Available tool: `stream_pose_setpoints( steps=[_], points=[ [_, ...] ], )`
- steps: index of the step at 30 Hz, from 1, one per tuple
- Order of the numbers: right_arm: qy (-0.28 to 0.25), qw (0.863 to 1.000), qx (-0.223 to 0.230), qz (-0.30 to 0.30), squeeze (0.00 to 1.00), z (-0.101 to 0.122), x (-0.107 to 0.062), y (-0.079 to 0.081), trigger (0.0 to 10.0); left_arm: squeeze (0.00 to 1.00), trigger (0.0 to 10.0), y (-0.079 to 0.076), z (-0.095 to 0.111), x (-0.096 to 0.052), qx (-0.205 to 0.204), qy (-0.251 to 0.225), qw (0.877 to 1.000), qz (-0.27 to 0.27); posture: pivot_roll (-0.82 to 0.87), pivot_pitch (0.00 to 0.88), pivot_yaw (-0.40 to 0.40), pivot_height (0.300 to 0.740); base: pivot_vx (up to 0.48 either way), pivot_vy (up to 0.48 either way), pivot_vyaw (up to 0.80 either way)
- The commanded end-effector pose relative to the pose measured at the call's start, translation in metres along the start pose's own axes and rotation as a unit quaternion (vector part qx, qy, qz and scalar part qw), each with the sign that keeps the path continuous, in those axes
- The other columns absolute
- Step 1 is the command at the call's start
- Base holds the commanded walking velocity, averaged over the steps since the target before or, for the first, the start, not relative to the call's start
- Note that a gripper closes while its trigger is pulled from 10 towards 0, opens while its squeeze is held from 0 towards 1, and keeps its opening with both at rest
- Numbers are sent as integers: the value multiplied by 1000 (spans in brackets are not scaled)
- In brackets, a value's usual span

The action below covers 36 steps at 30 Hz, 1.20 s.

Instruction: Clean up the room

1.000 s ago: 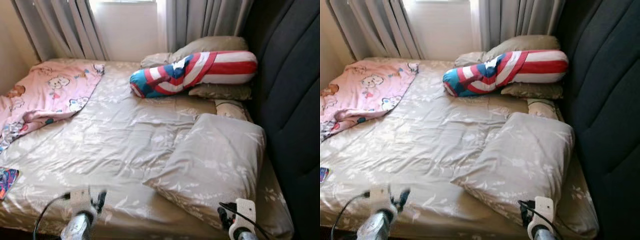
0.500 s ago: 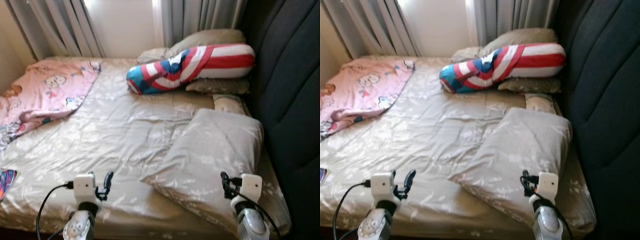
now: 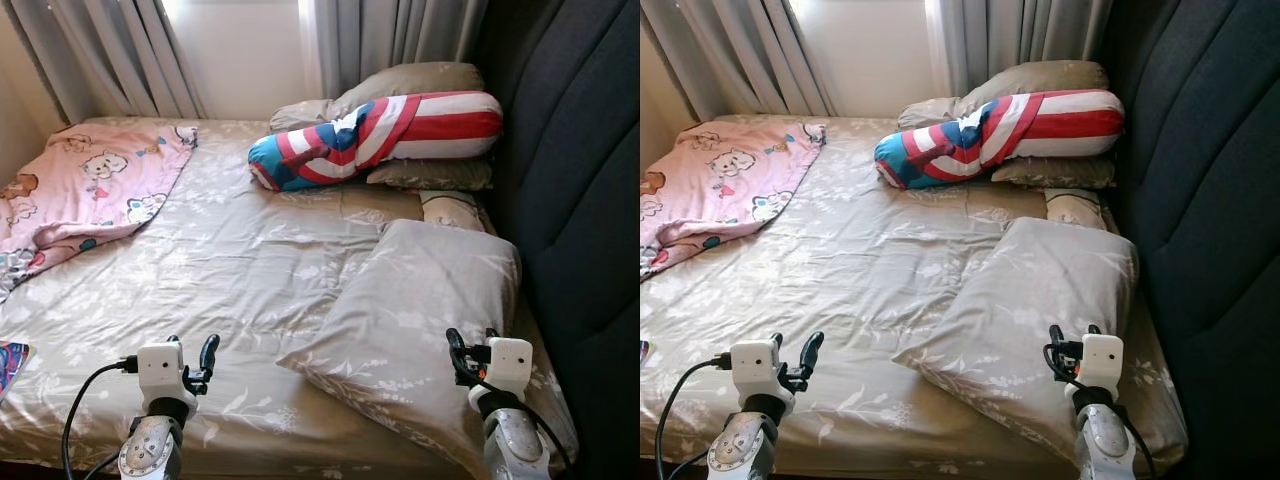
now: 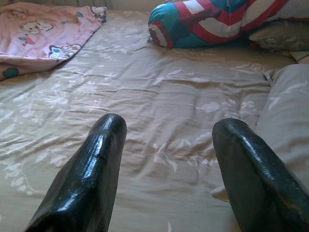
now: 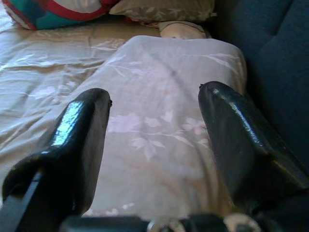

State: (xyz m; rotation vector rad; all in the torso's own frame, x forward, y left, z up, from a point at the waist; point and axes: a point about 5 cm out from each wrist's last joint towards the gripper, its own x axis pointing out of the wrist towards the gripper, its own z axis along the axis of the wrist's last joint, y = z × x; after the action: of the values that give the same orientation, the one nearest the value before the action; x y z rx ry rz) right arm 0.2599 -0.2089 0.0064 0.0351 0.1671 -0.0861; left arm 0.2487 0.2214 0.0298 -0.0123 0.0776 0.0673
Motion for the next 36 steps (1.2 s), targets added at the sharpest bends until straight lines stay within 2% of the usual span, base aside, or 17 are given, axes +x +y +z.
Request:
stream_pose_setpoints(
  steps=[1,11,14,18,36],
  points=[
    [3,1000,-1,0,0,0,-1,0,10000,0,10000,4,2,0,5,1,1000,0,-54,0,13,707,0,0,0],
    [8,1000,8,-5,0,-2,-1,1,10000,0,10000,2,2,1,-2,4,1000,-5,-45,0,6,702,0,0,0],
    [24,1000,2,-6,0,-4,0,2,10000,0,10000,2,1,2,-3,5,1000,-6,-43,0,3,702,0,0,0],
    [27,1000,10,-1,0,-4,2,2,10000,0,10000,0,-1,3,-3,14,1000,-7,-49,0,2,678,0,0,0],
    [34,999,23,-3,0,-2,8,6,10000,0,10000,-5,-2,7,2,21,1000,-10,-39,0,1,678,0,0,0]
  ],
)
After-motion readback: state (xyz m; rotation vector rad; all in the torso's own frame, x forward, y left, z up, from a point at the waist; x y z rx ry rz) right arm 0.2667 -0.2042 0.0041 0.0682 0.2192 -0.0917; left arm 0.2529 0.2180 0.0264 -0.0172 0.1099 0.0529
